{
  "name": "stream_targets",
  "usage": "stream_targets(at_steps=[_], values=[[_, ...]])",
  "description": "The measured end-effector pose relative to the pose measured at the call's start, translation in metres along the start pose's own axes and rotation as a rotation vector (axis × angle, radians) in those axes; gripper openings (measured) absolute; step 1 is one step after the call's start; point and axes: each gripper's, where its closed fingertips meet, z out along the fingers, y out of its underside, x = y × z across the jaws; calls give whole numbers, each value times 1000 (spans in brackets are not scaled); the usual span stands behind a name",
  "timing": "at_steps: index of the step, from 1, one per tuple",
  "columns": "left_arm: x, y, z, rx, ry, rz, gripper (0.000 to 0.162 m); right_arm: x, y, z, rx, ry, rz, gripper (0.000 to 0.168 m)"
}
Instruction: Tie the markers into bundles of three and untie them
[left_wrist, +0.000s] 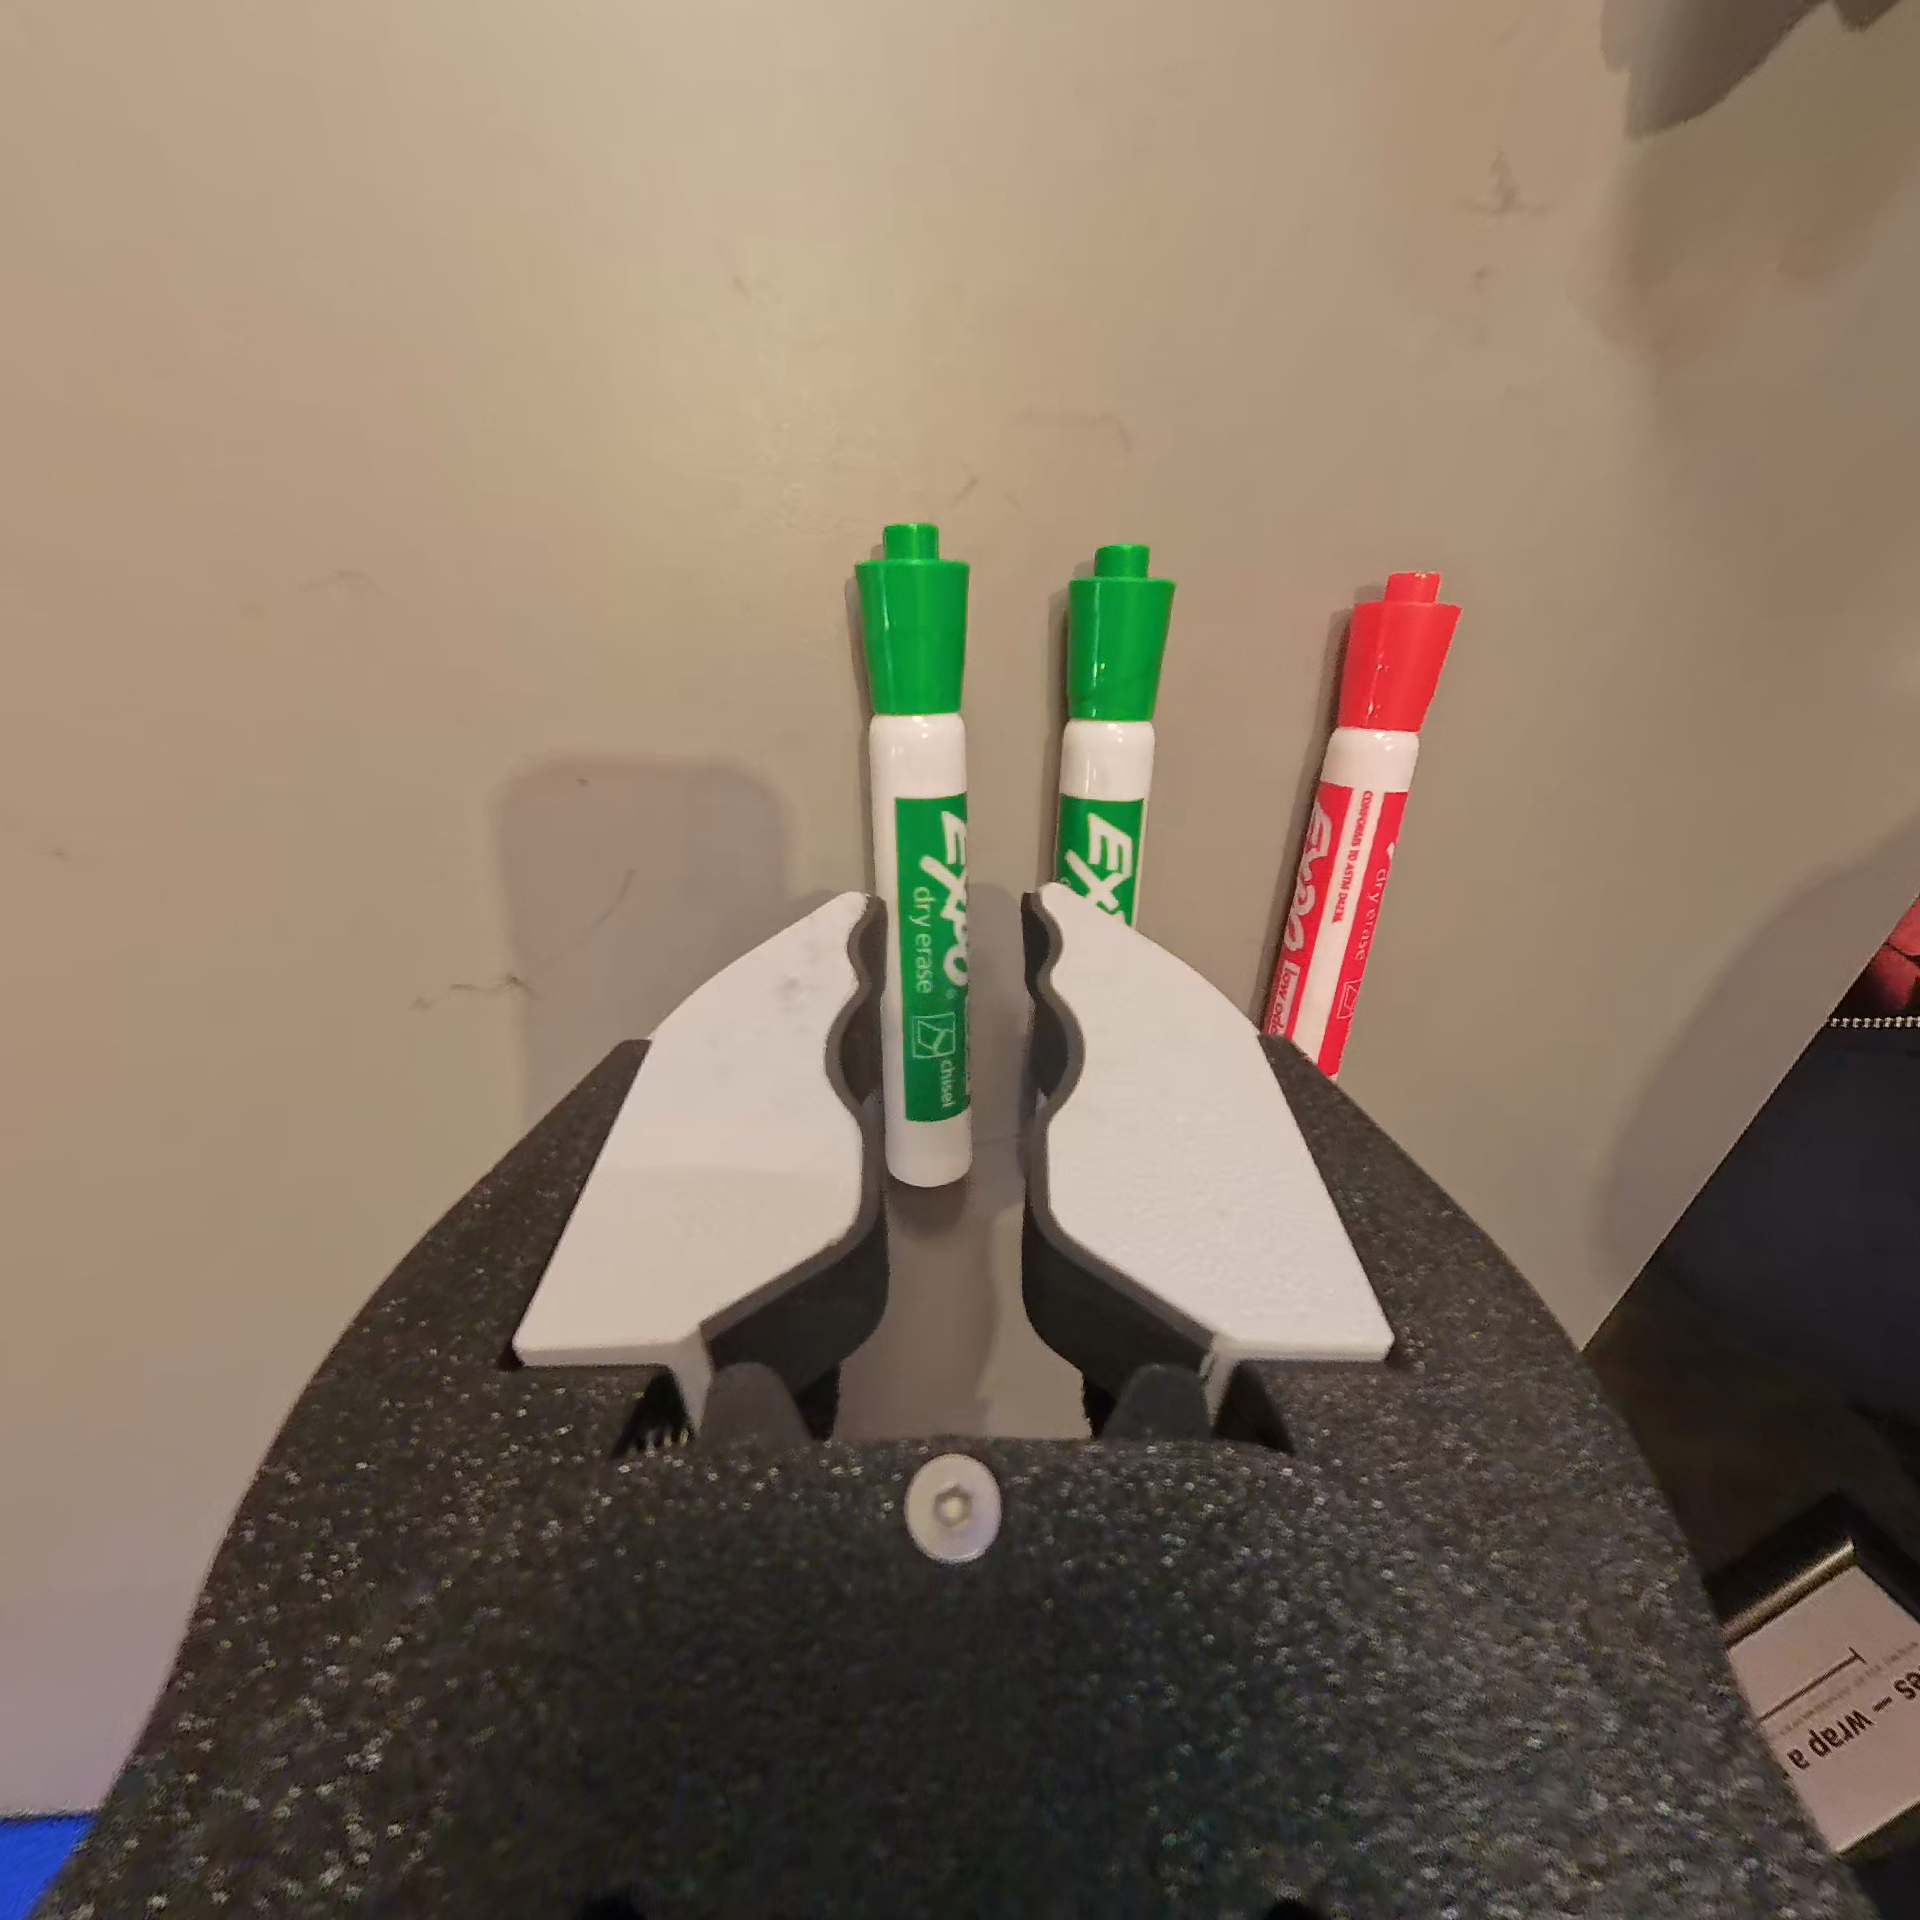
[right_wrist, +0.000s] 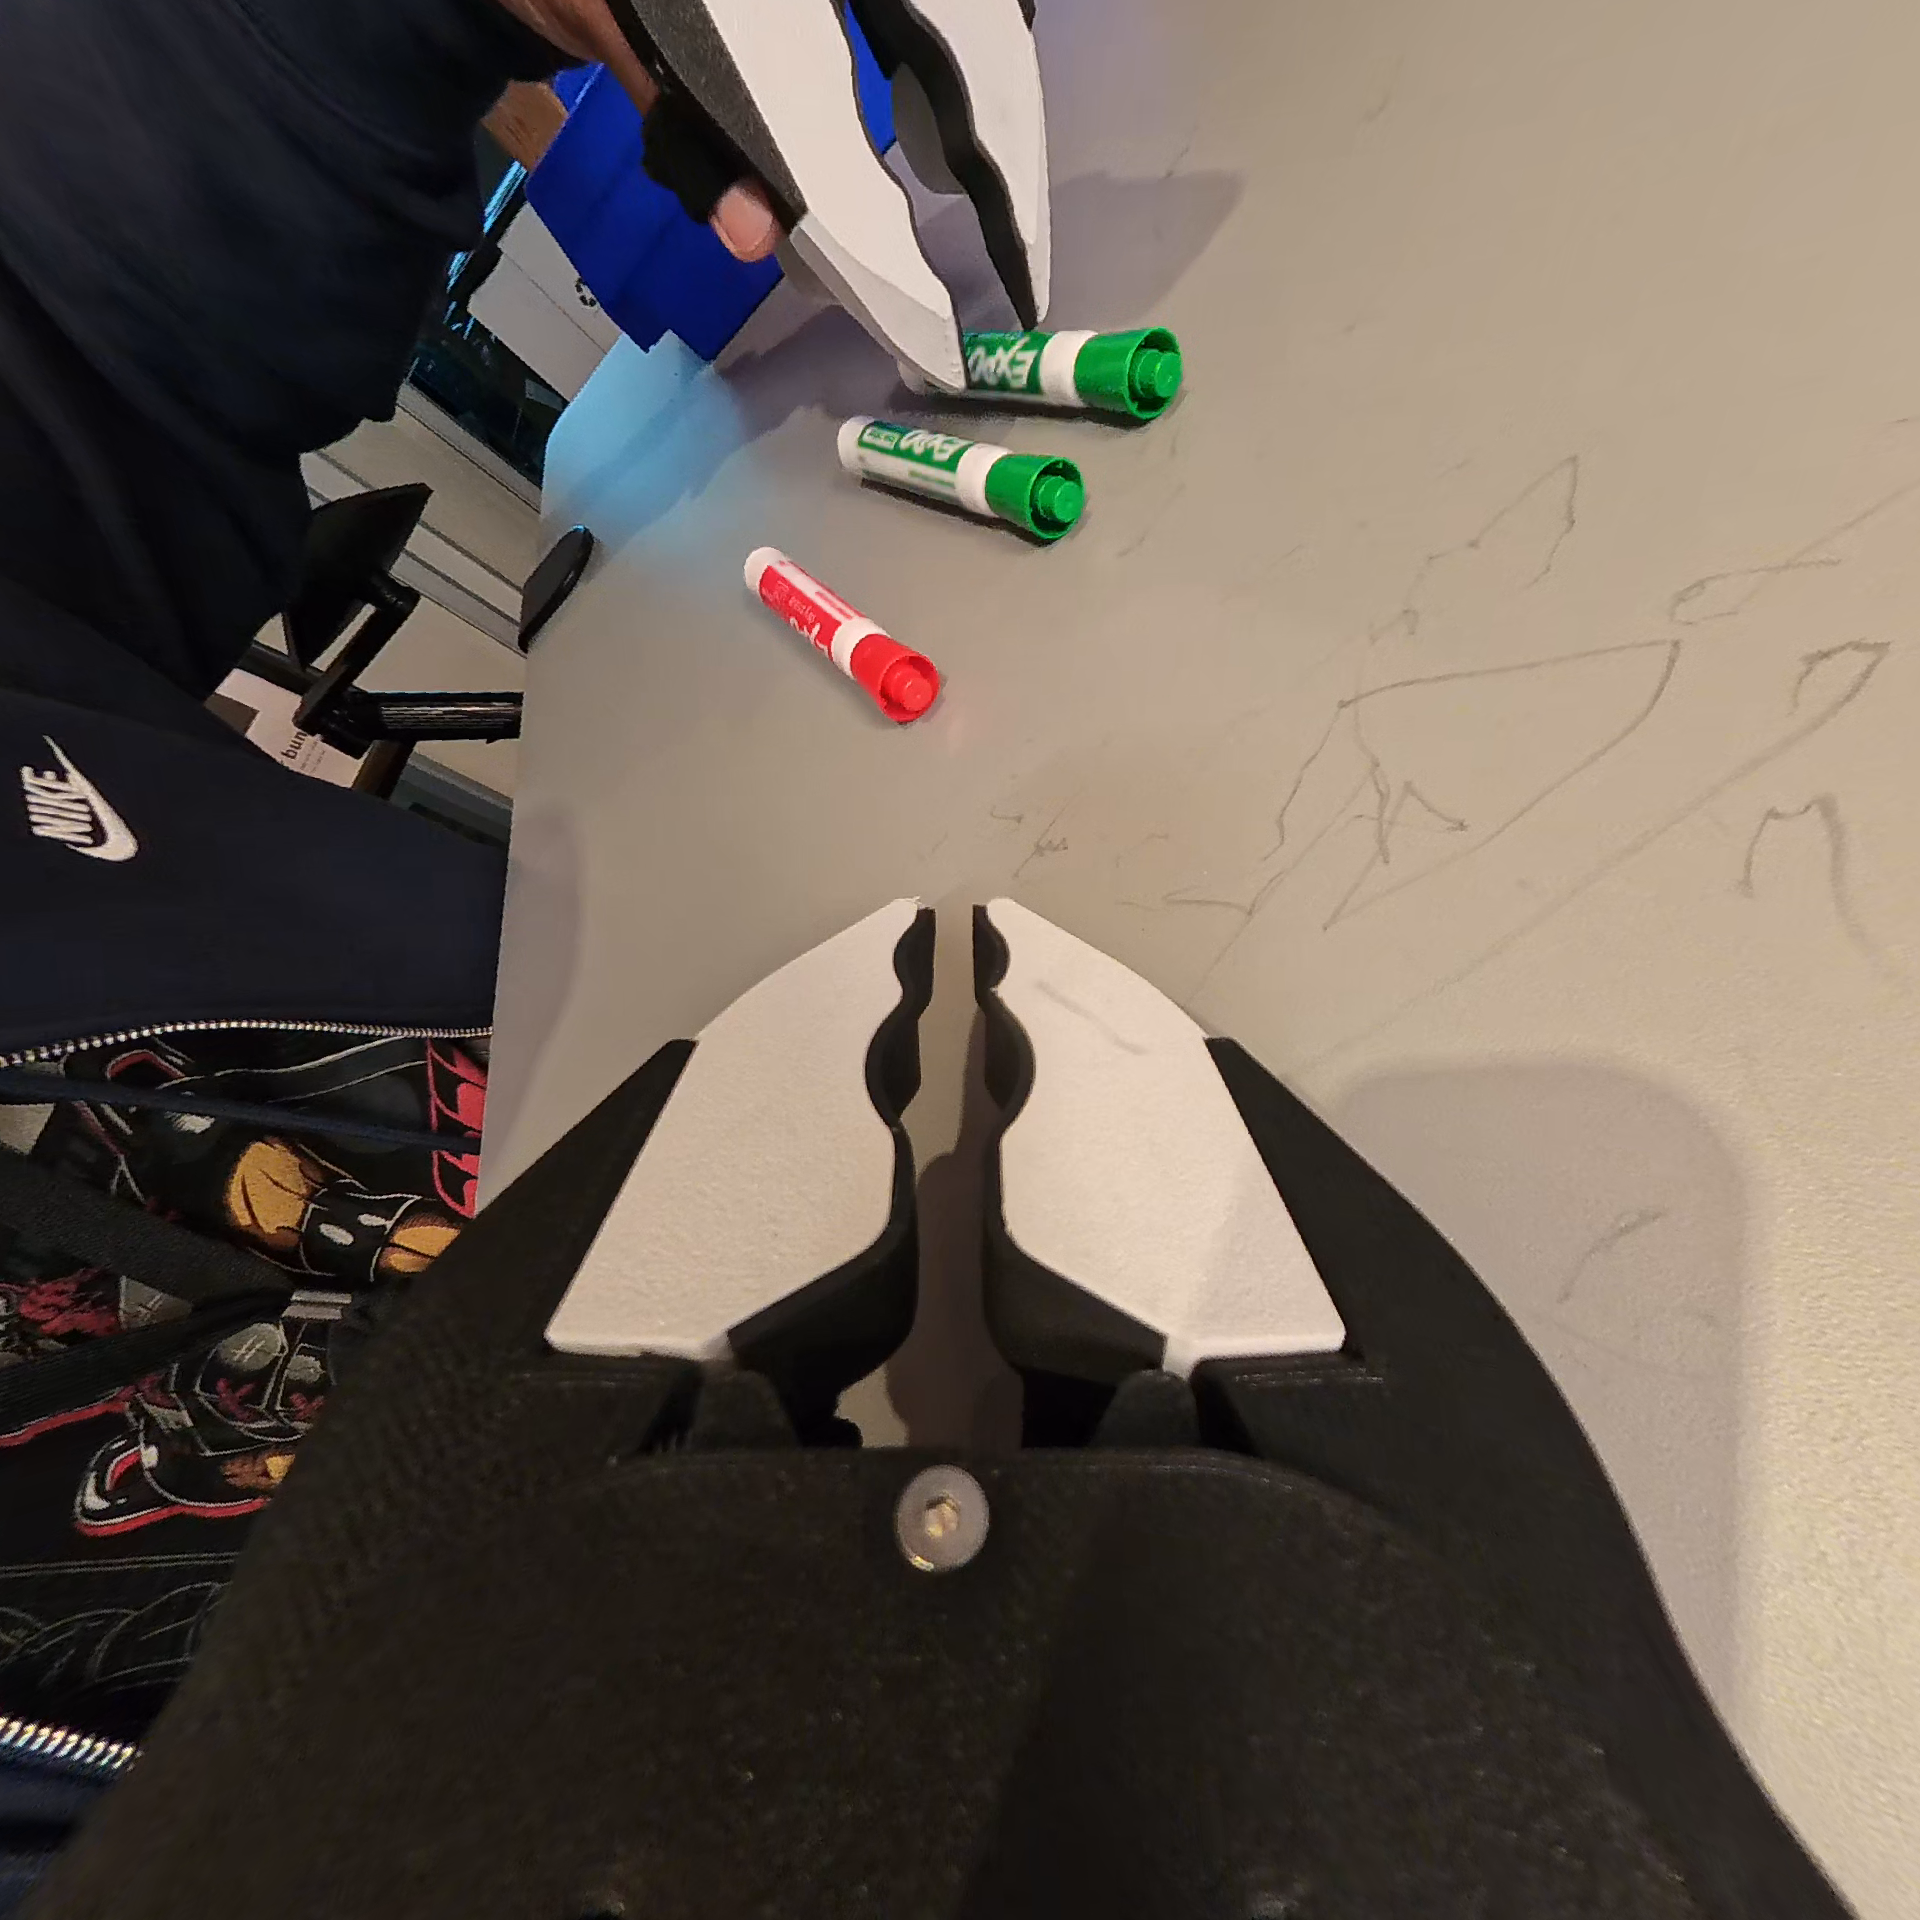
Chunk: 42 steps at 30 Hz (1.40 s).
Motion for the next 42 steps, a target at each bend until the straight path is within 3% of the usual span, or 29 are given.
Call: stream_targets(at_steps=[6, 11, 15, 19, 23, 27, 32, 37, 40, 42], values=[[2, -1, -21, 75, -9, -14, 25, 0, 0, 0, 2, -2, 1, 7], [0, 14, -90, 241, -74, -52, 30, 0, 0, 0, 5, -3, -1, 7], [-38, 67, -159, 331, -268, -180, 31, 0, -1, 0, 7, -2, 2, 7], [-104, 157, -197, 323, -503, -382, 33, 2, -2, -1, 12, 5, 13, 7], [-166, 243, -189, 232, -613, -551, 33, 6, -2, 0, 13, 25, 29, 7], [-212, 292, -172, 59, -678, -505, 39, 9, -3, 1, 10, 44, 44, 7], [-243, 288, -147, 13, -598, -376, 42, 11, 1, 4, -20, 52, 58, 7], [-262, 304, -124, -119, -590, -387, 40, 12, 1, 5, -31, 46, 75, 5], [-254, 301, -117, -88, -517, -449, 4, 12, 1, 6, -32, 40, 76, 5], [-243, 304, -118, -107, -489, -460, 3, 10, 1, 6, -33, 33, 69, 5]])
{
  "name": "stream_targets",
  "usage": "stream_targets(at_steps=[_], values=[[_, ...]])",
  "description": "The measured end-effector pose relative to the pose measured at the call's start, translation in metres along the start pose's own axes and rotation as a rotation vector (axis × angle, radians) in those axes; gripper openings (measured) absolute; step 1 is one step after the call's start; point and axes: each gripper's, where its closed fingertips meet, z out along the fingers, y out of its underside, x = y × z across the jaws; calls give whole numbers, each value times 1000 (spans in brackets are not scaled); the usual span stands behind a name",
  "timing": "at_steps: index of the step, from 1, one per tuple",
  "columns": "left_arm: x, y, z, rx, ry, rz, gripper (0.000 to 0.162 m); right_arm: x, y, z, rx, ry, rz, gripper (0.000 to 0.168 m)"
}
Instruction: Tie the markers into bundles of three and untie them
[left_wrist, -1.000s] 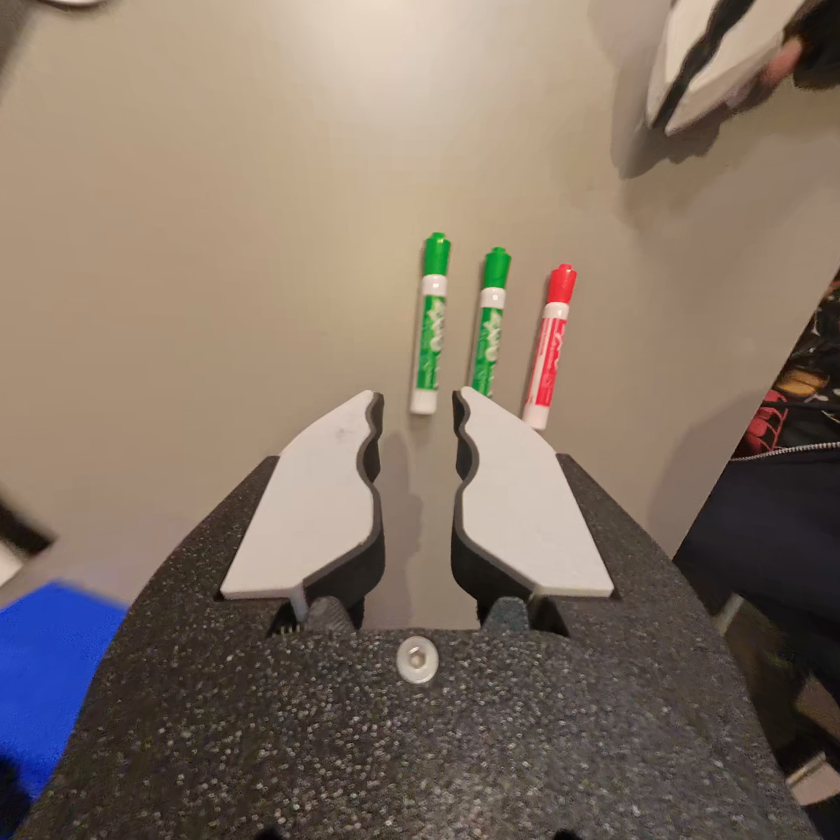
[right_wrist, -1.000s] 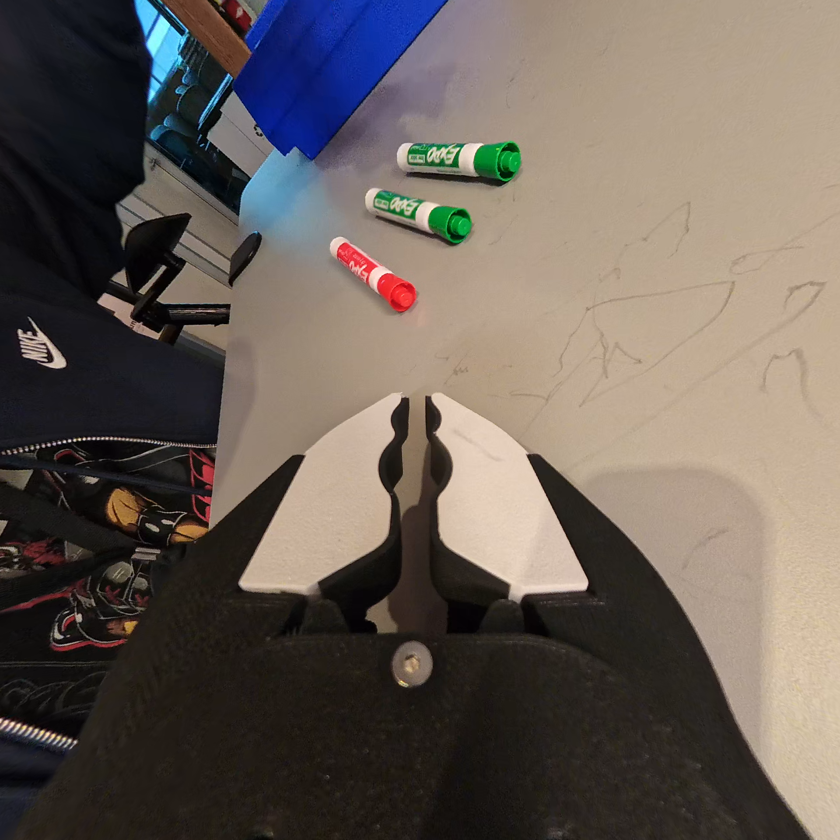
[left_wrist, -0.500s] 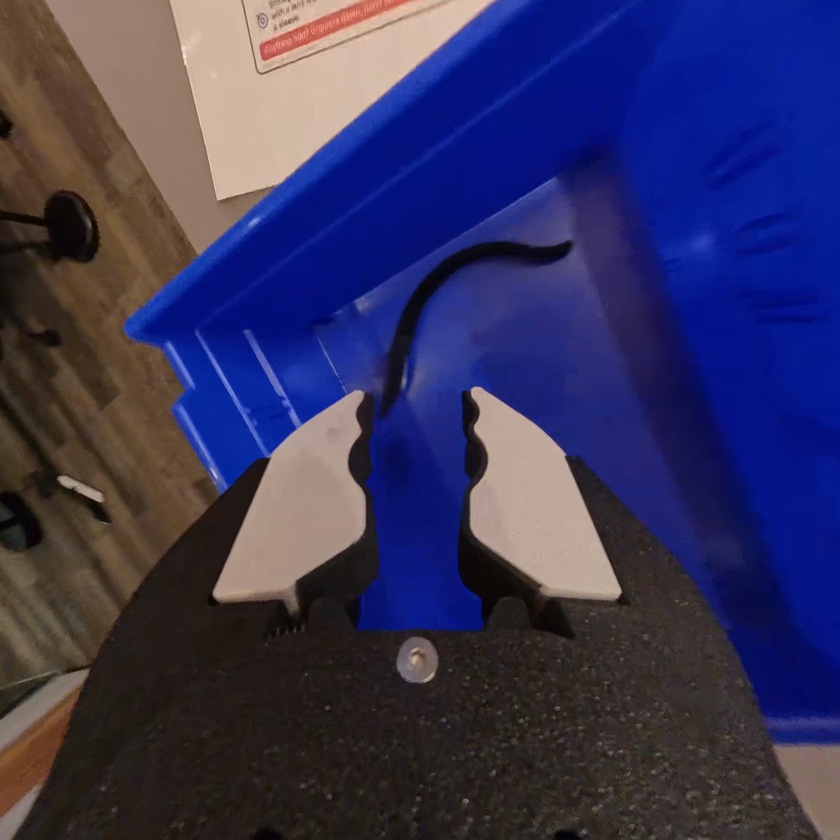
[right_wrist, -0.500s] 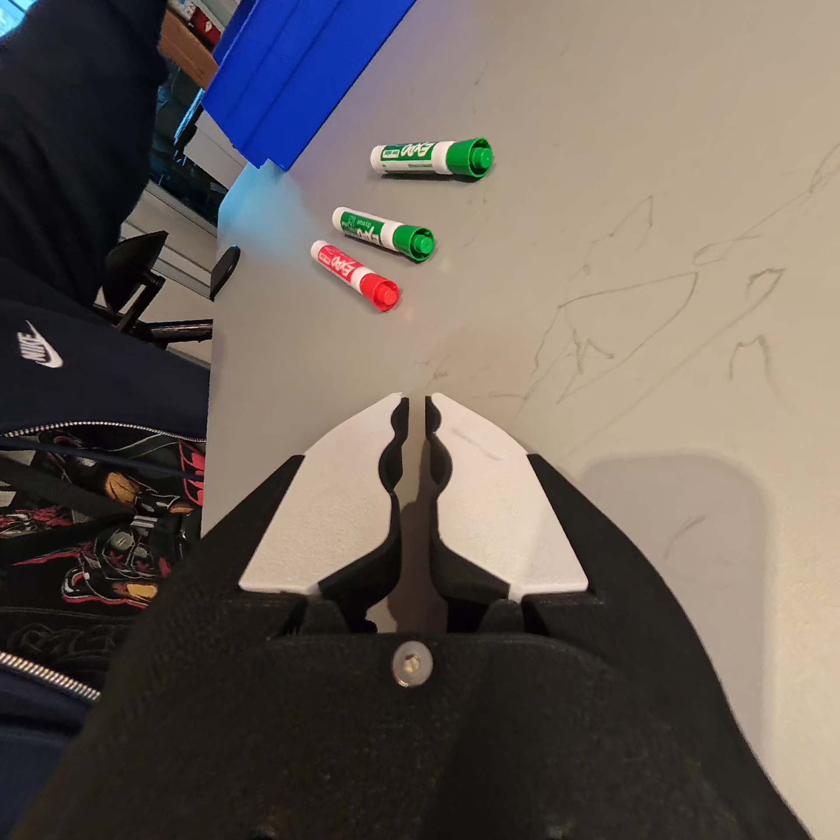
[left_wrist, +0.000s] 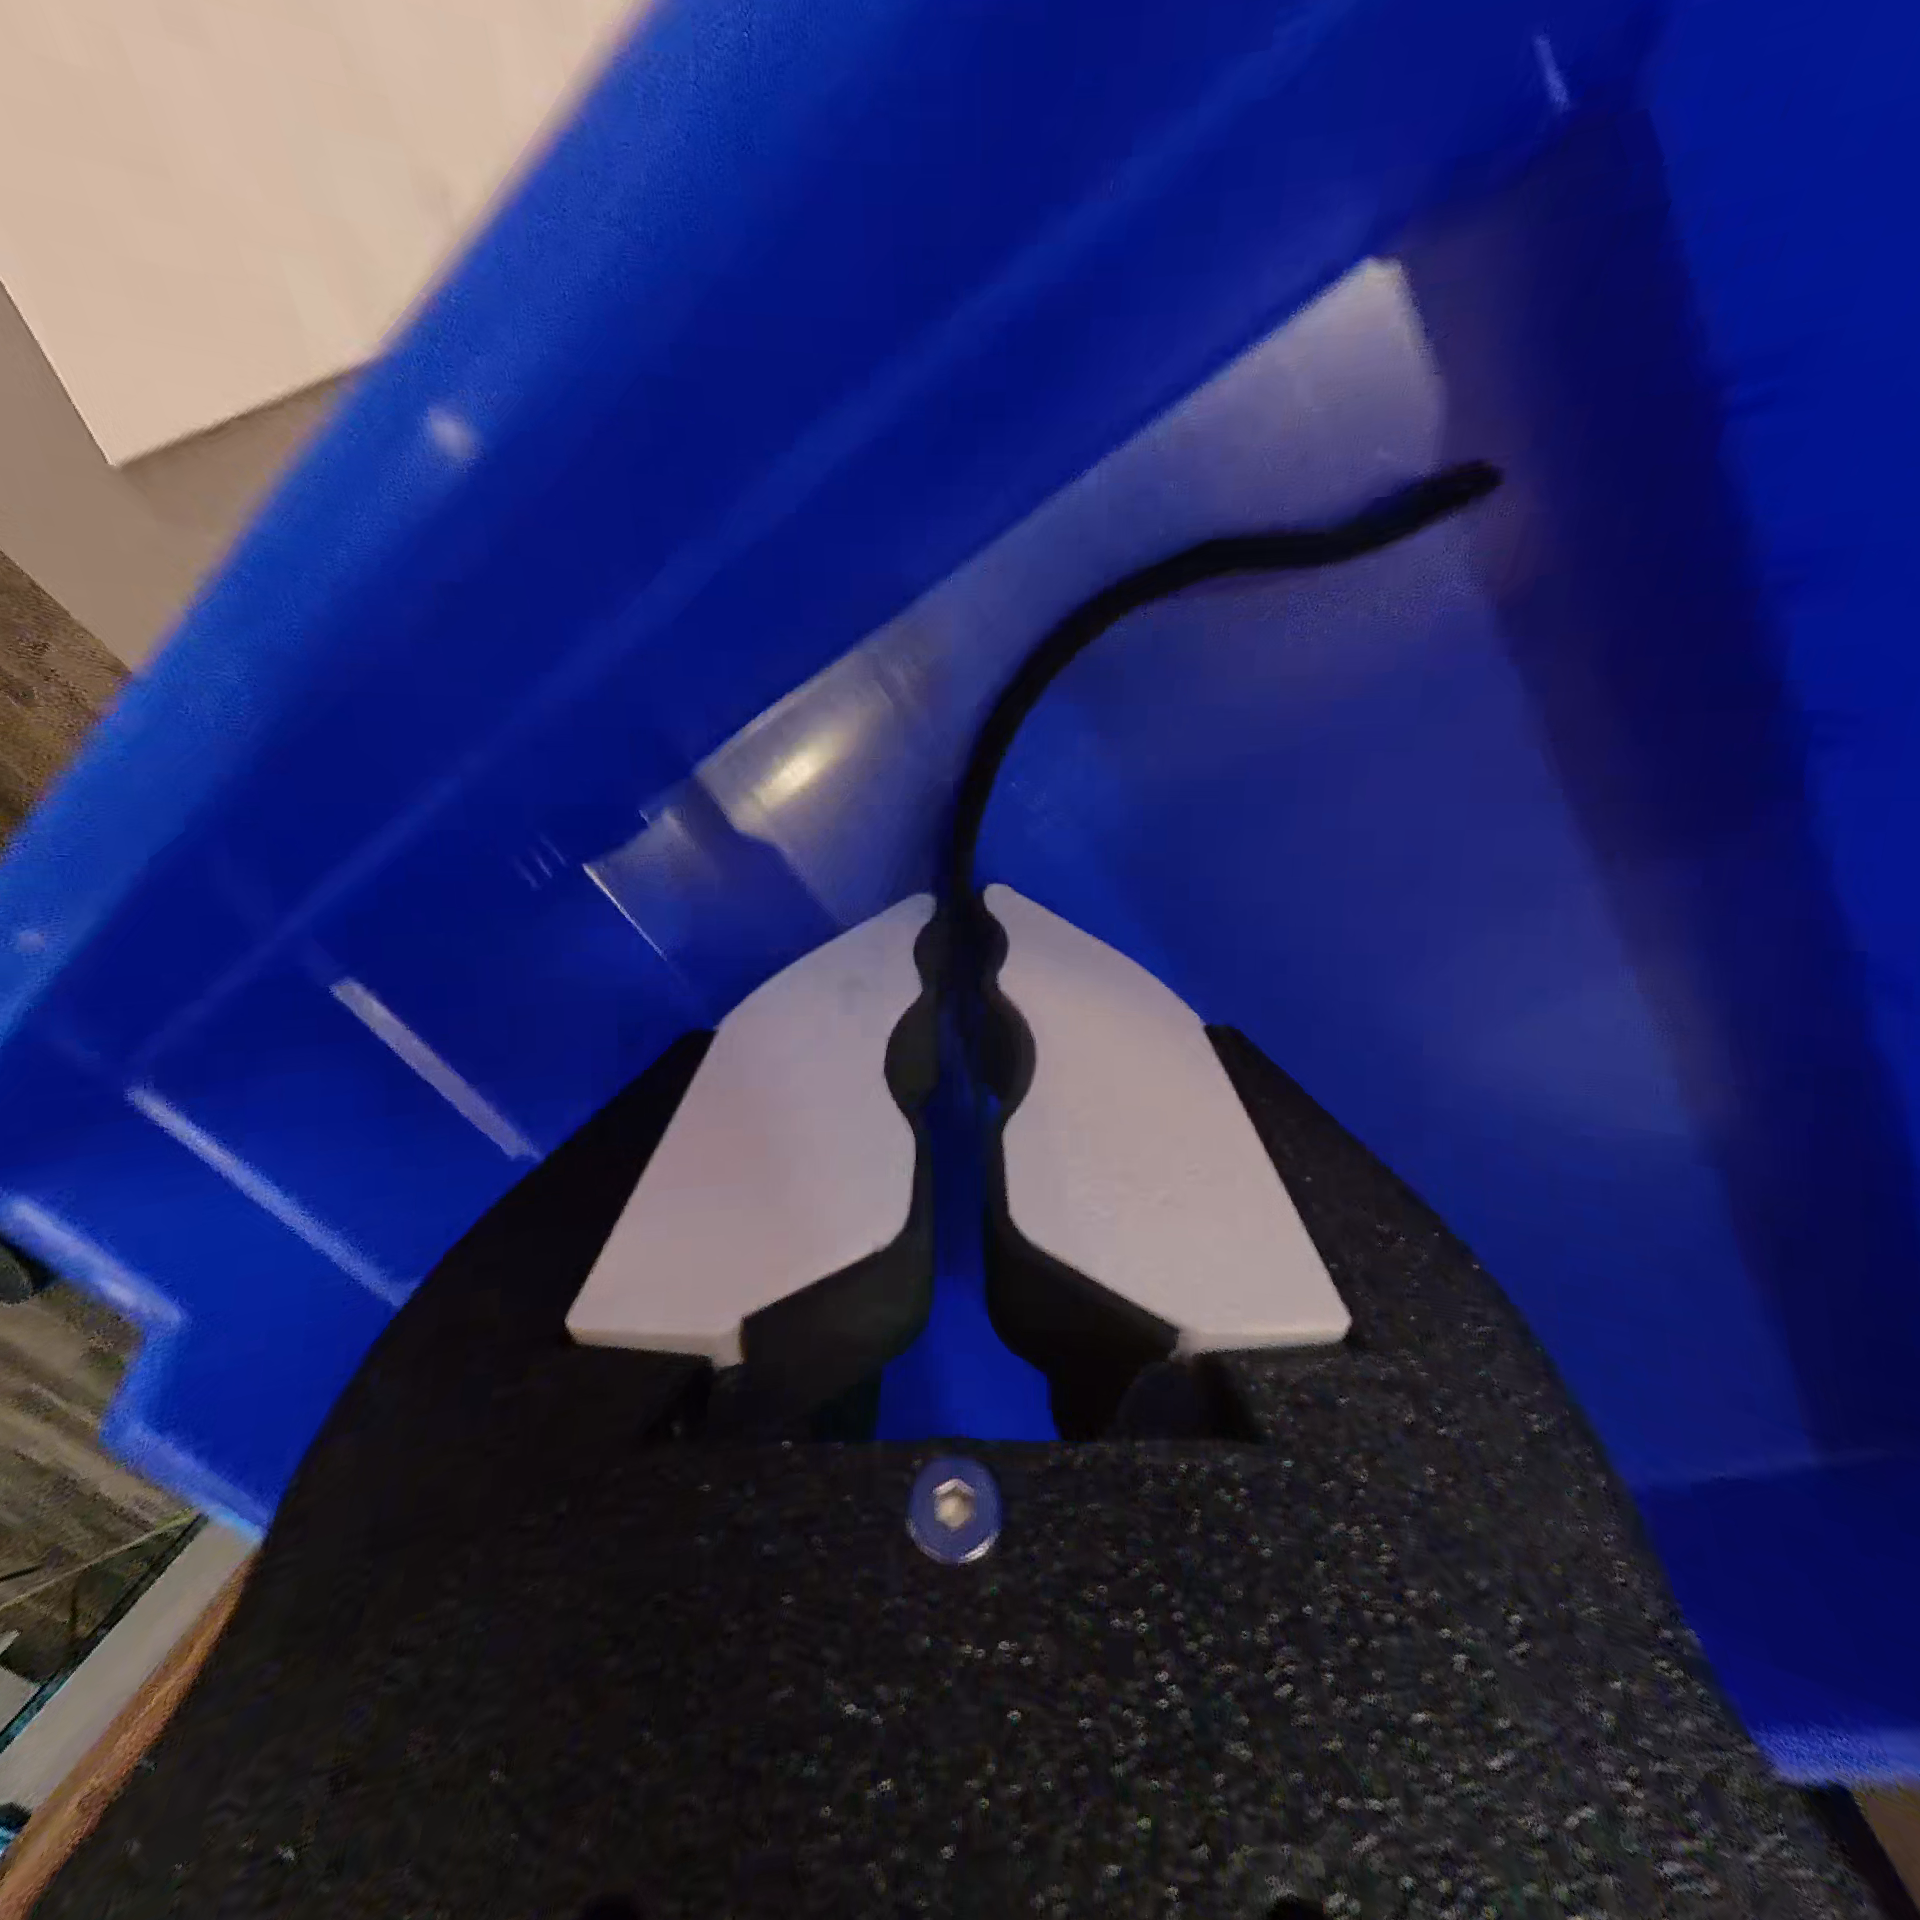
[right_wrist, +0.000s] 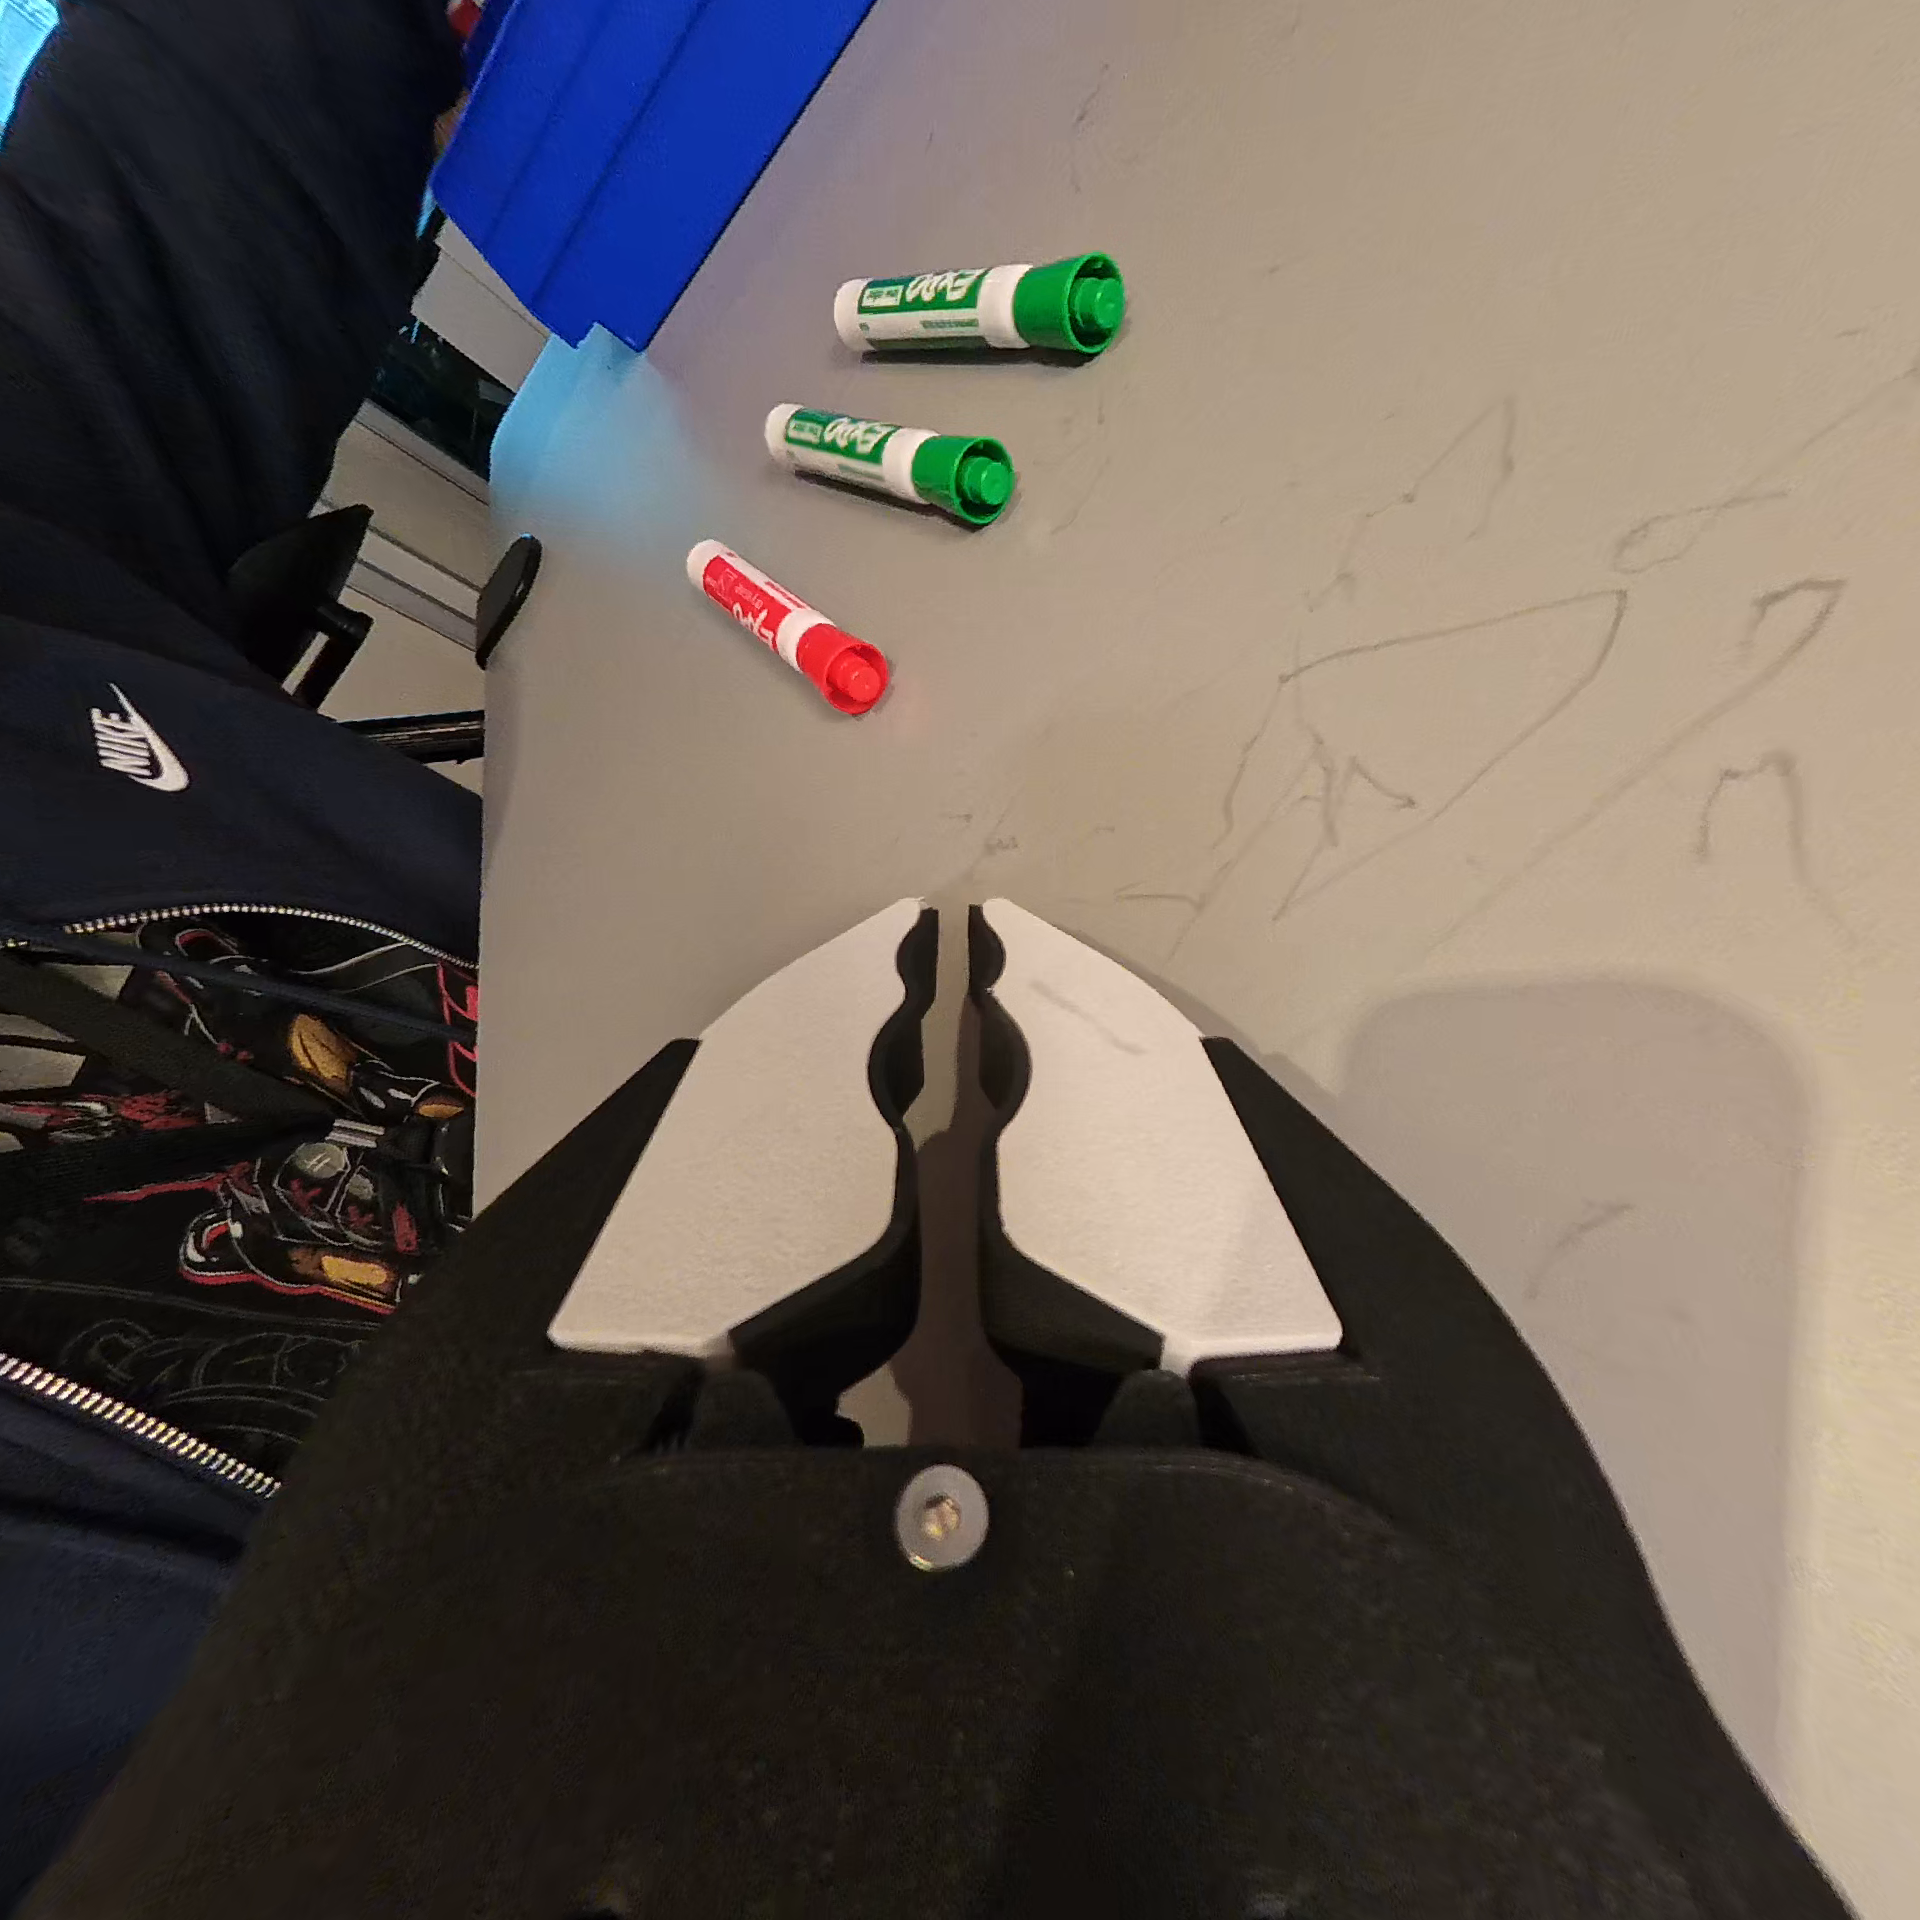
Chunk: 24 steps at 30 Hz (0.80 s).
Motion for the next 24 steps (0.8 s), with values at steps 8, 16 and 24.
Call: stream_targets(at_steps=[8, 16, 24], values=[[52, -49, -124, 228, -66, -3, 3, -11, -4, -6, 57, -24, -91, 11], [297, -213, -217, 534, 171, 400, 2, -21, -25, -34, 301, 22, -217, 21], [492, -261, -133, 294, 420, 598, 3, -13, -43, -96, 538, 171, -339, 38]])
